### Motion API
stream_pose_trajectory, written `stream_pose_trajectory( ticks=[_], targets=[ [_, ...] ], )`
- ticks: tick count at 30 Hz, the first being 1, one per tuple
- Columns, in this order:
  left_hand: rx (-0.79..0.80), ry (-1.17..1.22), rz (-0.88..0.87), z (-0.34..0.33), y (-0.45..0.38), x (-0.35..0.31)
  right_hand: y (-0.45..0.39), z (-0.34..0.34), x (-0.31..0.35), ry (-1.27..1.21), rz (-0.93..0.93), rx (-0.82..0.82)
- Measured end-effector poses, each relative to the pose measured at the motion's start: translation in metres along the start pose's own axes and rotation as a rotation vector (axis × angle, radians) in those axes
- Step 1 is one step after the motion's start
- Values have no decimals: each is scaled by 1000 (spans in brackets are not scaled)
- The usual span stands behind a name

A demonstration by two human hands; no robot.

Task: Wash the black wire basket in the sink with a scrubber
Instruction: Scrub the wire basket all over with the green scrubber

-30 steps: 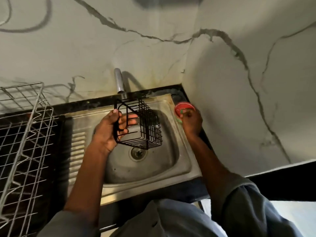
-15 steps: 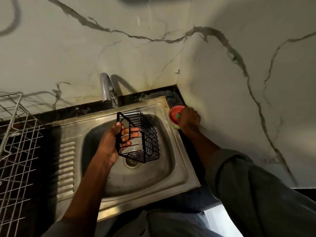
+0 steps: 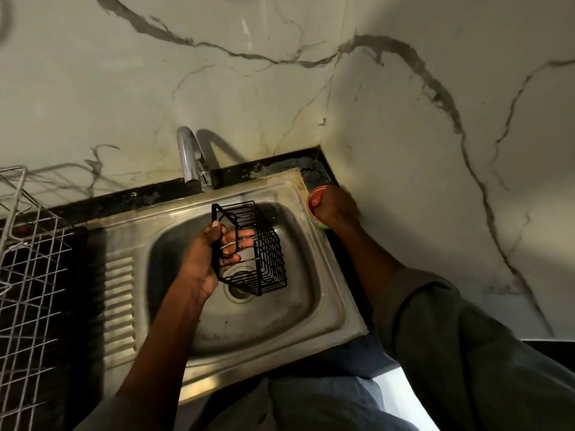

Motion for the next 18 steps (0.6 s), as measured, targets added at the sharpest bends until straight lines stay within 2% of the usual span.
stream_pose_trajectory(
  ticks=[11,18],
  targets=[
    [-21,-13,6,2,-1,2,-11,-7,-17,-72,-16,-49],
    [-53,6,-2,5,0,5,19,20,-26,-30,-56,-199]
  ],
)
Point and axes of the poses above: each hand's wrist, its own y-axis away from the middle knuckle, its own z-axis out of the back of the hand, x = y × z, the point moved 9 cm from there along -y, towards the middle knuckle, and after that the axes turned 3 degrees about -z, right-handed, at the moved point
